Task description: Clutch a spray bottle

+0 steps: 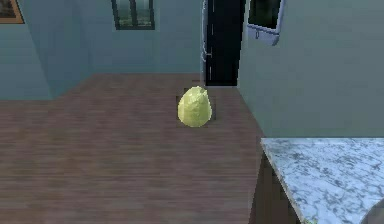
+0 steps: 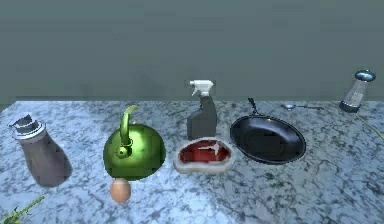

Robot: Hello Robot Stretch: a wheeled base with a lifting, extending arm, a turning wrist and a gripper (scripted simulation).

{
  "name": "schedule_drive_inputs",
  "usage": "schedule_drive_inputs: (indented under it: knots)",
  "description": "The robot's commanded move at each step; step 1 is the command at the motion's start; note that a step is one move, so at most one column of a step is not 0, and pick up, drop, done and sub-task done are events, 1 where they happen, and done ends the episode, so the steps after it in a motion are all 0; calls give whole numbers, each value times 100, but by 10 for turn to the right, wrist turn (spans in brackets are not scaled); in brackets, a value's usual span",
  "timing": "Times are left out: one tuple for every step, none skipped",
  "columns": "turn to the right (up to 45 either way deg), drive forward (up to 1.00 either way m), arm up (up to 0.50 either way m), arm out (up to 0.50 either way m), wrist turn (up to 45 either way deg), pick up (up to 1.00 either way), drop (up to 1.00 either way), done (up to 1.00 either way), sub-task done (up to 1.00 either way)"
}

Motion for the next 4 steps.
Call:
schedule_drive_inputs:
  knots:
    - [0,0,50,0,0,0,0,0,0]
    - [0,0,38,0,0,0,0,0,0]
    - [0,0,0,26,0,0,0,0,0]
    - [0,0,0,0,450,0,0,0,0]
